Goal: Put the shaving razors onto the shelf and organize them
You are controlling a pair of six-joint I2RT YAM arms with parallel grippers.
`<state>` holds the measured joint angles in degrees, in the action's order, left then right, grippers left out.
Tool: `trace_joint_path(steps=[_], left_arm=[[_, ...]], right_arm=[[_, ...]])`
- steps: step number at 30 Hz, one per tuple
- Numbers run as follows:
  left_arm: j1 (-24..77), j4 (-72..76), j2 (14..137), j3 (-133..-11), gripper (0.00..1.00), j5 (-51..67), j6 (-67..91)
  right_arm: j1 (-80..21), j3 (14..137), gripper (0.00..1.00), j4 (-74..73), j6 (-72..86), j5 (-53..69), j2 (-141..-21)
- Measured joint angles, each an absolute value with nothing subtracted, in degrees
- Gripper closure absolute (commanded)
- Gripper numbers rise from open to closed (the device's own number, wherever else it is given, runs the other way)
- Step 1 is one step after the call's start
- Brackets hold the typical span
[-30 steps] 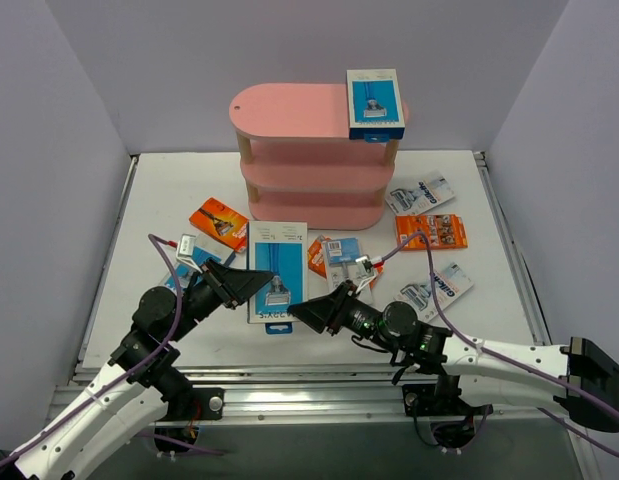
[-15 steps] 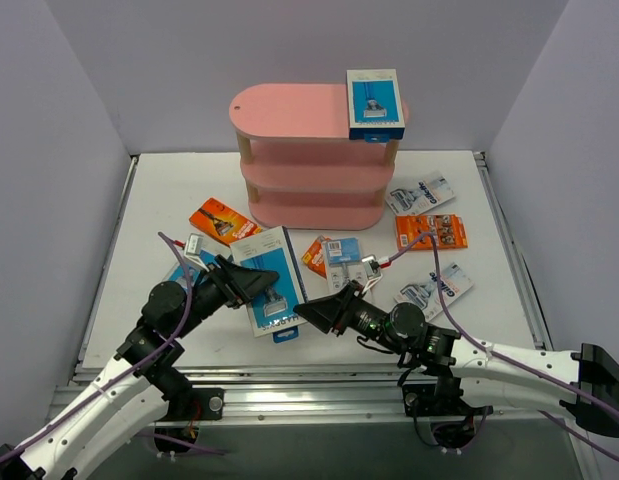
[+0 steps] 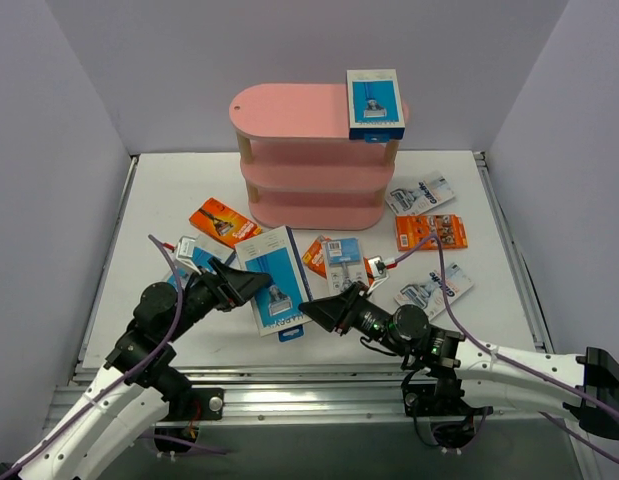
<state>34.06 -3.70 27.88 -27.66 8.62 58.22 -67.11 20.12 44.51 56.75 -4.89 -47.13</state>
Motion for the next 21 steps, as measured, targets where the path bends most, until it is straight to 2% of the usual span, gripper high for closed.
trace_joint_path(steps=[7, 21], left_arm=[[33.98, -7.86, 24.49, -28.36, 0.06, 8.4, 58.0], [33.91, -2.74, 19.22, -19.79, 0.05, 15.75, 64.4]], right_arm=[[-67.05, 20.12, 1.0, 44.21, 57.74, -7.49, -47.13], [-65.17, 20.18, 1.0, 42.17, 58.5, -10.35, -47.13]])
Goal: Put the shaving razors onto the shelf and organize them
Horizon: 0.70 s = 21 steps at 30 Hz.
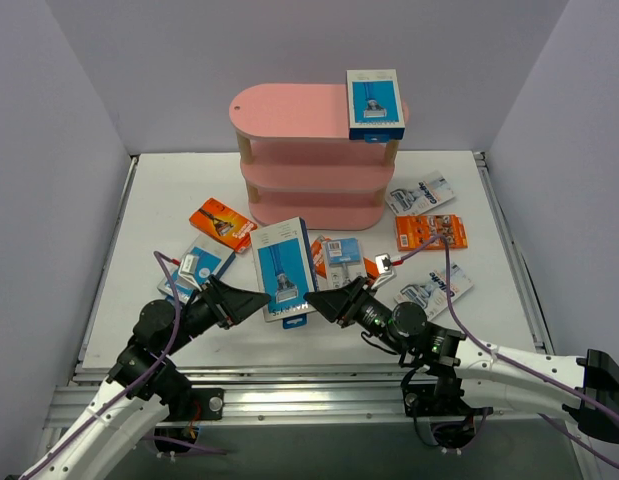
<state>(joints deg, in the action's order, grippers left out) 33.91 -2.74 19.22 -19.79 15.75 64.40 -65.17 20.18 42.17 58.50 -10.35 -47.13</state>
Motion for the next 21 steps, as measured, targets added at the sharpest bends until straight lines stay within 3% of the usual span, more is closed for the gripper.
trace_joint_path(steps=[18, 21], left_arm=[[33.91, 11.16, 19.59, -11.99, 0.0, 19.25, 74.28], [33.91, 14.41, 20.12, -11.44, 0.07, 19.77, 75.96]], right_arm=[[-64.4, 20.88, 1.0, 45.74, 60.01, -11.55, -48.64], [-64.16, 20.88, 1.0, 47.64, 60.34, -11.62, -48.95]])
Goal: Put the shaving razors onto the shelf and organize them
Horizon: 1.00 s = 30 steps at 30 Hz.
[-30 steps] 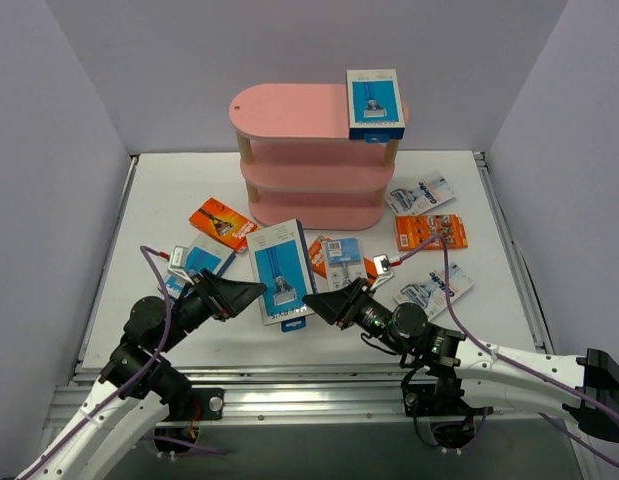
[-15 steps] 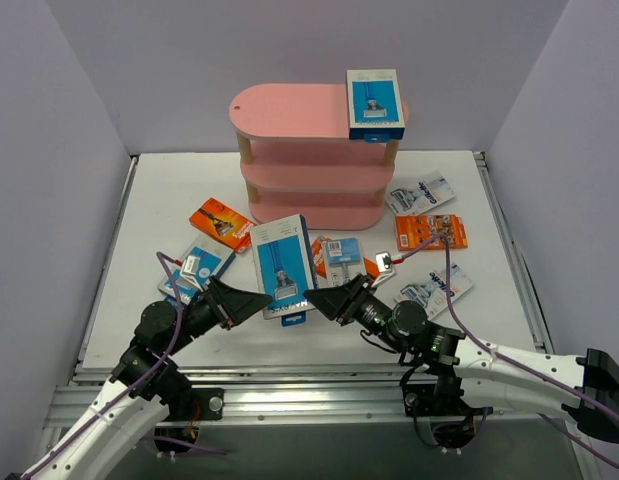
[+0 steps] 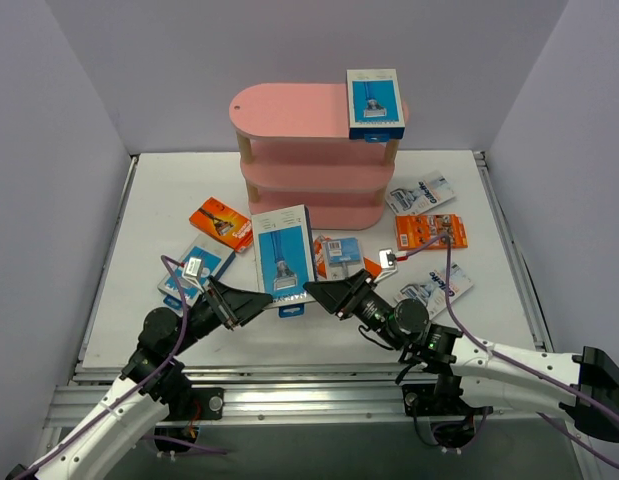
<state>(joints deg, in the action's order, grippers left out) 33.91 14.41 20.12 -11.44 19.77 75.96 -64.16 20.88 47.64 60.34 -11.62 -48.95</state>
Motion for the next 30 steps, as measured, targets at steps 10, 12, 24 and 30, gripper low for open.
trace_joint_path(steps=[10, 12, 24, 30], left_arm=[[33.91, 20.86, 21.58, -8.86, 0.18, 20.69, 80.68], [33.91, 21.34, 21.54, -8.86, 0.22, 20.82, 81.03], [33.91, 22.31, 20.69, -8.67, 0.49, 20.84, 82.54], [33.91, 22.61, 20.53, -8.54, 0.65, 20.84, 83.02]], right_arm=[[-64.16, 20.12, 1.0, 52.47, 61.65, -11.66, -51.66], [-64.16, 20.12, 1.0, 53.01, 61.71, -11.66, -51.96], [-64.16, 18.22, 1.0, 56.23, 63.18, -11.86, -52.25], [-64.16, 18.02, 1.0, 56.62, 63.59, -11.84, -52.25]])
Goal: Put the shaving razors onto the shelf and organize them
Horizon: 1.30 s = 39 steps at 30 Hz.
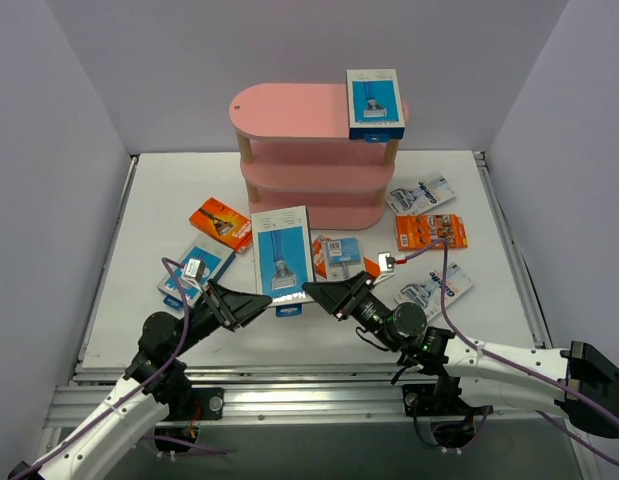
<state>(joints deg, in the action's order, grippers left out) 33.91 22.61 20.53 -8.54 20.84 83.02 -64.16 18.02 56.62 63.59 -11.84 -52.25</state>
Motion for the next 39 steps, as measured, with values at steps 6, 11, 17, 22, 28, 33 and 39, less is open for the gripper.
trace_joint_path(steps=[6, 11, 17, 22, 28, 33, 39], left_arm=[[33.91, 22.41, 20.45, -8.49, 0.94, 20.84, 82.98], [33.91, 20.53, 19.44, -8.51, 0.98, 20.8, 82.74], [33.91, 13.23, 16.78, -9.78, 0.98, 20.71, 80.77], [33.91, 6.83, 14.74, -12.38, 0.98, 19.16, 78.78], [33.91, -1.74, 11.94, -14.02, 0.98, 16.78, 77.19], [33.91, -9.23, 12.78, -18.15, 0.98, 15.14, 74.48], [33.87, -16.19, 19.66, -30.11, 0.98, 12.95, 68.73]], right_arm=[[-64.1, 17.76, 0.87, 56.73, 64.18, -11.94, -52.27], [-64.05, 17.76, 0.58, 55.46, 64.47, -11.84, -52.18], [-63.16, 17.76, 0.46, 52.12, 64.23, -13.19, -50.24], [-62.96, 17.76, 0.43, 50.7, 64.2, -13.93, -48.29], [-62.63, 17.26, 0.39, 47.31, 64.31, -14.61, -43.29], [-62.54, 16.32, 0.37, 42.5, 64.51, -15.92, -37.04], [-62.37, 11.99, 0.37, 36.84, 65.8, -17.37, -33.1]])
